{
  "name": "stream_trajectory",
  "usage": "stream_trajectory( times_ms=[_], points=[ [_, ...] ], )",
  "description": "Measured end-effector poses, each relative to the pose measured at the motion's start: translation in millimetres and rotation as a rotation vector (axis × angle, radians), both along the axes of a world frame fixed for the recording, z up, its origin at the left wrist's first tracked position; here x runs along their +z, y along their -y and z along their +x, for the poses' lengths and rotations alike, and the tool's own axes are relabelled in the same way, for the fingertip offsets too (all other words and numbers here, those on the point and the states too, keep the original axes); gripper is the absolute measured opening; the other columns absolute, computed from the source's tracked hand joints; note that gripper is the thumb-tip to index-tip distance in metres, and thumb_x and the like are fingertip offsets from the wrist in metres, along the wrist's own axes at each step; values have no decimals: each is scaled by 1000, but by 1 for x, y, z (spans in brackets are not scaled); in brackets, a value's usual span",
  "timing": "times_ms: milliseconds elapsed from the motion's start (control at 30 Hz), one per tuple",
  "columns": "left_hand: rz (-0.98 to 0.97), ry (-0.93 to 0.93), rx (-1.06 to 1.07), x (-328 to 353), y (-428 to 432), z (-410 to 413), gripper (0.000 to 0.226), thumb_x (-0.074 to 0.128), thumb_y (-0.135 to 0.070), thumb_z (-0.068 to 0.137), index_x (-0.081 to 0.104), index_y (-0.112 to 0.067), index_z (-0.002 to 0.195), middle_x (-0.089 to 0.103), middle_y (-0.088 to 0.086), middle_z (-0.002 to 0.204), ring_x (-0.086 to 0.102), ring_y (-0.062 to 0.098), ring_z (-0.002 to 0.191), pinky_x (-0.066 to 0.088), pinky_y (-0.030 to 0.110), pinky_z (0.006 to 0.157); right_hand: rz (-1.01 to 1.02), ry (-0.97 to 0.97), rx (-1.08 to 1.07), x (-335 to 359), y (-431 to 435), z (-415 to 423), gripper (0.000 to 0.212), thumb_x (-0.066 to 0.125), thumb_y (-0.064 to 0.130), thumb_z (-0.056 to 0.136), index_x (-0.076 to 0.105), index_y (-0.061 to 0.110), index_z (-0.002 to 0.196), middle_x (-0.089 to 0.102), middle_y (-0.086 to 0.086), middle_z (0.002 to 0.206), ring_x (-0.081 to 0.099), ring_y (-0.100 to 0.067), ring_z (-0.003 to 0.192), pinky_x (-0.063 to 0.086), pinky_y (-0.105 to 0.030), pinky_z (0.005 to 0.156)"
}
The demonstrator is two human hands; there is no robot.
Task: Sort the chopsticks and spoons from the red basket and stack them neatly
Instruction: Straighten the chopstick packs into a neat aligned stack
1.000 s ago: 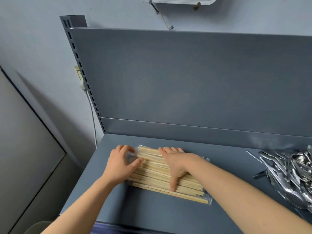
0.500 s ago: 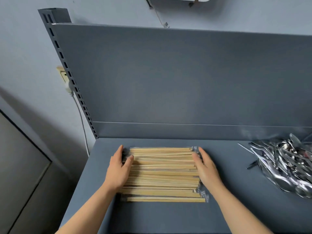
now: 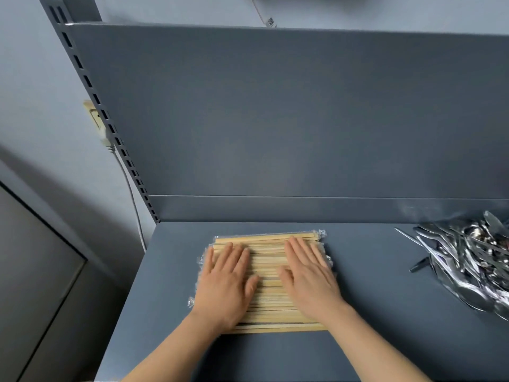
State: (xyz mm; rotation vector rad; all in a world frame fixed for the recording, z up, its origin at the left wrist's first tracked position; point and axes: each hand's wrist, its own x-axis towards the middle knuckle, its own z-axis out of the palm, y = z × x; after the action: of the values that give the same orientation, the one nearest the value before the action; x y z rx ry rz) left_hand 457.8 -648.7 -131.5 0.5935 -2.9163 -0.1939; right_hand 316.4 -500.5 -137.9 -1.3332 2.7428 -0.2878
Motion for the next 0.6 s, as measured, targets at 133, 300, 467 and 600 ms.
stream_trajectory(
  times_ms=[133, 300, 467, 600],
  points=[
    [-42, 160, -15, -9, 7, -10, 78, -6, -61, 90, -5, -15, 154, -9, 1, 161, -10, 21, 149, -13, 40, 119, 92, -48, 28, -7, 13, -9, 69, 12, 54, 99, -10, 16, 153, -16, 3, 161, -26, -8, 142, -16, -32, 118],
    [-23, 188, 9, -7, 16, -21, 76, -2, -61, 92, -12, -16, 152, -20, 6, 159, -25, 23, 144, -21, 37, 116, 130, -35, 21, -4, 27, -18, 71, 10, 53, 99, -13, 13, 152, -18, -3, 161, -21, -15, 147, -16, -34, 119],
    [-21, 119, 39, -7, 4, -9, 78, 2, -62, 92, 18, -15, 153, 31, 13, 155, 20, 31, 146, 0, 40, 117, 114, -37, -5, -11, 15, -5, 74, 10, 56, 98, -12, 11, 153, -22, -6, 160, -22, -18, 147, -15, -37, 119],
    [-32, 123, 22, -11, 3, -5, 81, -10, -63, 86, -6, -18, 154, 21, 5, 157, 9, 24, 147, -9, 38, 120, 89, -49, 9, -8, 12, -1, 70, 12, 54, 99, -7, 15, 154, -17, -7, 162, -17, -18, 149, -12, -38, 120]
  ],
)
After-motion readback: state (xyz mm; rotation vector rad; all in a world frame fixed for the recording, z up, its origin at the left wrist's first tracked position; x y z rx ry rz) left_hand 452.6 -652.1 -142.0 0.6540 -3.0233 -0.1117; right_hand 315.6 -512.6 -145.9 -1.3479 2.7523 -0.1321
